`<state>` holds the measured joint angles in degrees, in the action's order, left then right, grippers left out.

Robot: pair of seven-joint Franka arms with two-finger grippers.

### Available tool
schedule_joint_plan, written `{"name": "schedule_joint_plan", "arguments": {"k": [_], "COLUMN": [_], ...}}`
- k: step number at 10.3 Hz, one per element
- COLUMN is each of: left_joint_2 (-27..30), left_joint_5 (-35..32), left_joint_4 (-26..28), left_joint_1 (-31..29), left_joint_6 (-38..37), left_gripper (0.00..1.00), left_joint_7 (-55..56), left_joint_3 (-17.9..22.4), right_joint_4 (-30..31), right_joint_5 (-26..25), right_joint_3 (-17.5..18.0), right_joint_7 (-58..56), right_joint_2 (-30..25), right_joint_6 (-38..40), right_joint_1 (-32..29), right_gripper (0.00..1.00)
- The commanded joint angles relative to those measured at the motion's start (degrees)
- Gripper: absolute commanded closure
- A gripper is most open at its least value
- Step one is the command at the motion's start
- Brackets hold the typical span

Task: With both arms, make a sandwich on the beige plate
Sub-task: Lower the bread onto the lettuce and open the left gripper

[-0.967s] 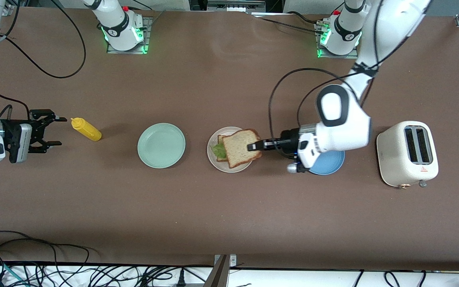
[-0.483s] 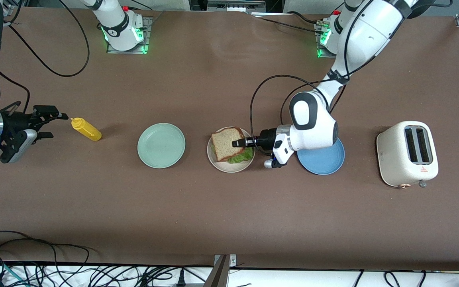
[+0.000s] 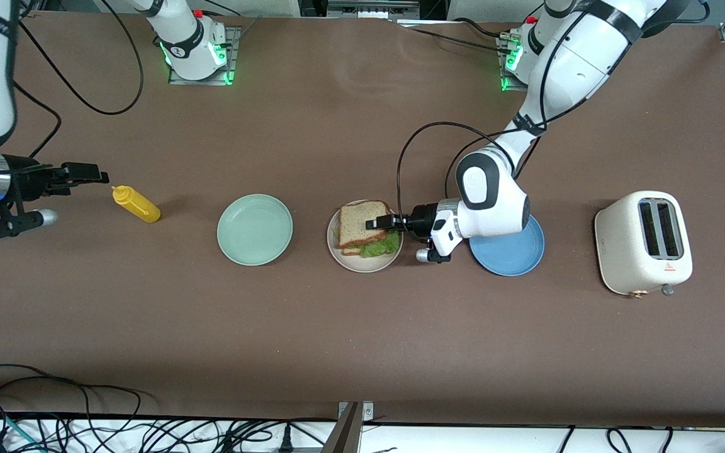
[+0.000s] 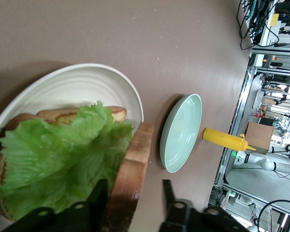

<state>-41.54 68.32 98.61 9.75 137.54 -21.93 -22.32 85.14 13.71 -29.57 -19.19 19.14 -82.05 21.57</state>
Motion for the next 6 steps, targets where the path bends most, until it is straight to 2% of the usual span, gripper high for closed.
{"name": "schedule_joint_plan", "arguments": {"k": [1,3,6], "left_joint_2": [2.86,4.44,7.43], "left_joint_5": [-6.58,-16.32,-36.96], "left_joint_4": [0.62,0.01,-4.11], "left_joint_1": [-0.87,-1.49,-3.5], "left_joint_6": [-0.34,-0.86,-9.96], "left_gripper": [0.0,0.0,0.0], "left_joint_7": [1.17,8.35,24.78], "left_joint_3": [0.61,1.05,1.23], "right_joint_4": [-1.37,-1.38,-1.37], "right_joint_5": [-1.93,-2.28,-2.28], "right_joint_3": [0.22,0.13,0.22], "right_joint_7": [8.44,10.31,10.32], "right_joint_2": [-0.68,-1.12,-1.12], "right_joint_6": [0.23,-0.38,-0.48], "right_joint_1": [1.45,2.16,2.16], "right_gripper": [0.0,0.0,0.0]}}
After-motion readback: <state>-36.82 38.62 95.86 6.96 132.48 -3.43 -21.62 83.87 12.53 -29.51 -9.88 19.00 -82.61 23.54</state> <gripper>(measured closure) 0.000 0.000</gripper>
